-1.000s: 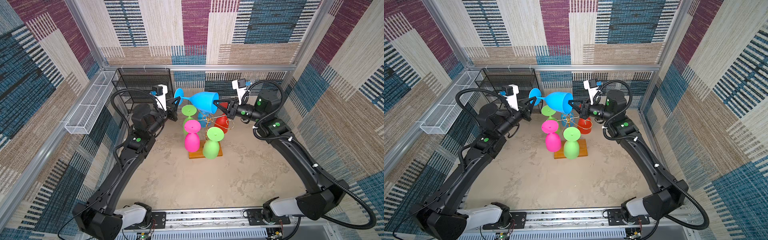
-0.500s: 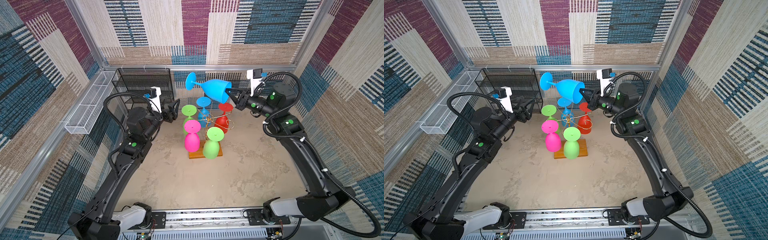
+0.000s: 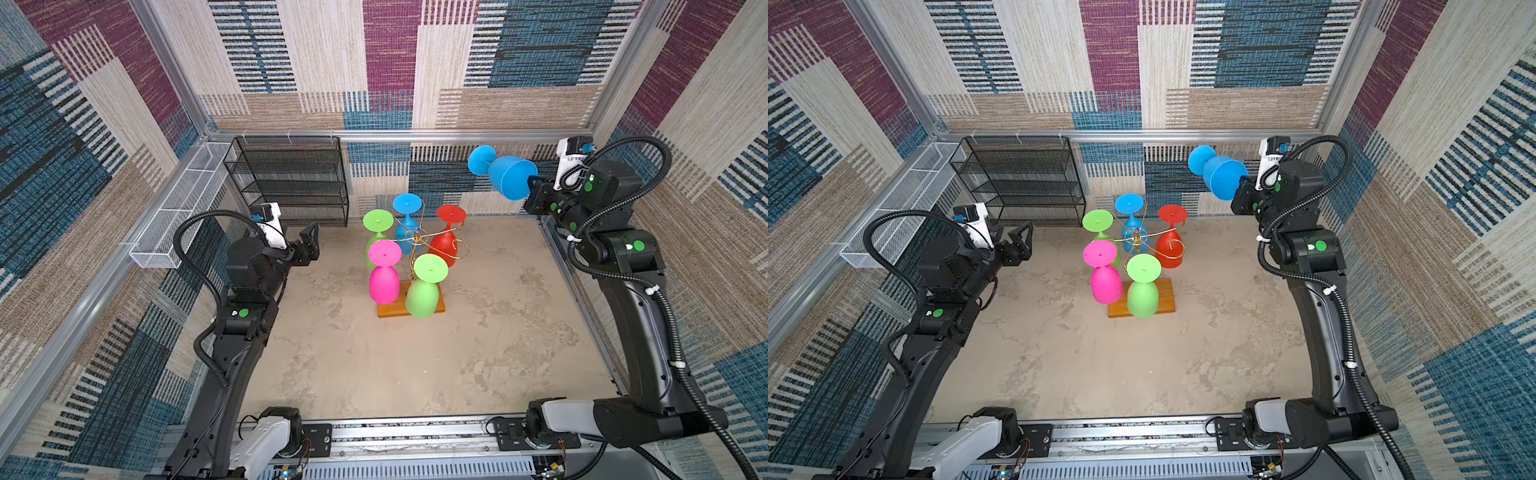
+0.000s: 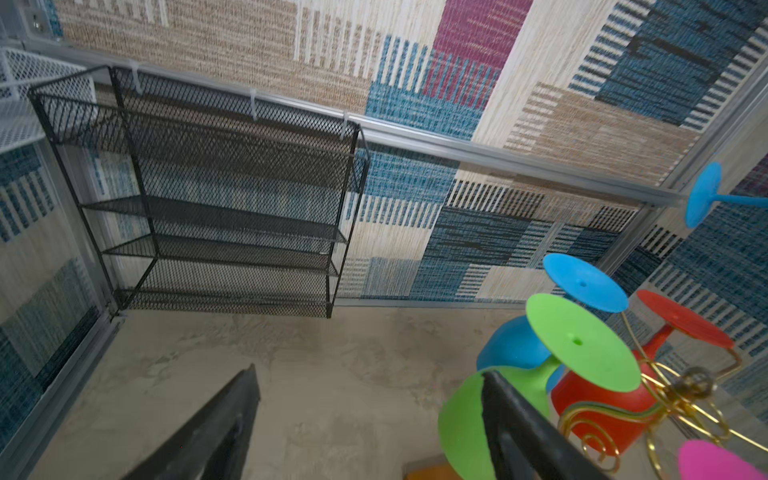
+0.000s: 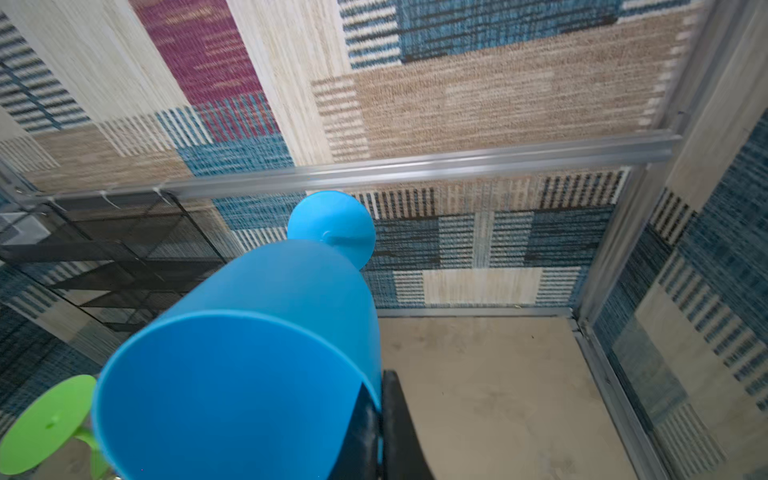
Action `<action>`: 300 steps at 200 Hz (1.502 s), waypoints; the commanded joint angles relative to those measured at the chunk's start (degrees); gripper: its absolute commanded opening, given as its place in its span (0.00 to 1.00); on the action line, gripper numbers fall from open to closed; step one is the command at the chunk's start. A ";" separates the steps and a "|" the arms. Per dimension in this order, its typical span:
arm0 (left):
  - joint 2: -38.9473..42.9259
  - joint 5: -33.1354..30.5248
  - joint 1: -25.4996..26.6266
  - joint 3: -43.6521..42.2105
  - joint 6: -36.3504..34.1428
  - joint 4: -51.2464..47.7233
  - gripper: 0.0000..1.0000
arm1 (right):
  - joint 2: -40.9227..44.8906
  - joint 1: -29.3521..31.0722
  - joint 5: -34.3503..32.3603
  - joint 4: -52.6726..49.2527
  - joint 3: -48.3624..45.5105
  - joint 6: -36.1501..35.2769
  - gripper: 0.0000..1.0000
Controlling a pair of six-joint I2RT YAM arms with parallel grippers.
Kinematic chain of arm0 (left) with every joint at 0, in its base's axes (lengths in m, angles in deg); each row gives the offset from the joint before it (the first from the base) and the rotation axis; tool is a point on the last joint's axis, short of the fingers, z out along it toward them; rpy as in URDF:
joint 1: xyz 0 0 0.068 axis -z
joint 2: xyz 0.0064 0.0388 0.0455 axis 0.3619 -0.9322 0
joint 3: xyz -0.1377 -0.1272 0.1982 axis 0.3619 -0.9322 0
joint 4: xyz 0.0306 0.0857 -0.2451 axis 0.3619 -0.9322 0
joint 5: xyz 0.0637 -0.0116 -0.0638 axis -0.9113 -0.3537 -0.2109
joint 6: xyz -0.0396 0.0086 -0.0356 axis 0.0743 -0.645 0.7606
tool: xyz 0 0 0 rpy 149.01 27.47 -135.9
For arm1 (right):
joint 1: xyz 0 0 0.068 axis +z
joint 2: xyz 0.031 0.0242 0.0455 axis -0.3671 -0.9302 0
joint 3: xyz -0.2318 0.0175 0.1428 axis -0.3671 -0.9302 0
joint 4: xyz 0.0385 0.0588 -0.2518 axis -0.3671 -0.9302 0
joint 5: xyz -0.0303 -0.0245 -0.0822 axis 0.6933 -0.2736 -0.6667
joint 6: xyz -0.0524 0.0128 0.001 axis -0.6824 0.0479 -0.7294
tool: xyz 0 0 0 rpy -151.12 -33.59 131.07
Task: Take the wine glass off the wine glass rack
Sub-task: 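Pull the blue glass away with the right gripper while the left gripper releases and withdraws, then lower the blue glass upright onto the table beside the rack with the right gripper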
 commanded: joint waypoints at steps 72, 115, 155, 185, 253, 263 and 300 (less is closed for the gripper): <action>1.22 0.26 -3.58 -8.15 2.03 1.54 0.86 | -14.37 -0.35 -10.95 -20.23 6.83 -5.40 0.00; 2.19 0.45 -4.27 -9.23 2.21 1.66 0.86 | -21.01 -0.35 -8.52 -21.53 8.19 -6.09 0.00; 2.30 1.27 -4.86 -9.71 2.77 1.86 0.86 | -27.75 -0.40 -6.16 -22.41 11.06 -6.42 0.00; 2.02 1.54 -5.16 -9.81 3.06 1.90 0.86 | -32.81 -0.35 -5.46 -23.79 13.91 -6.54 0.00; 1.54 2.83 -5.79 -9.94 3.69 1.84 0.85 | -37.28 -0.26 -5.26 -25.16 14.52 -6.81 0.00; 1.40 3.13 -5.88 -9.97 3.84 1.84 0.85 | -38.02 -0.22 -5.23 -25.33 14.35 -6.81 0.00; 1.19 3.44 -6.06 -9.98 4.06 1.93 0.85 | -39.67 -0.26 -6.02 -25.54 14.43 -6.89 0.00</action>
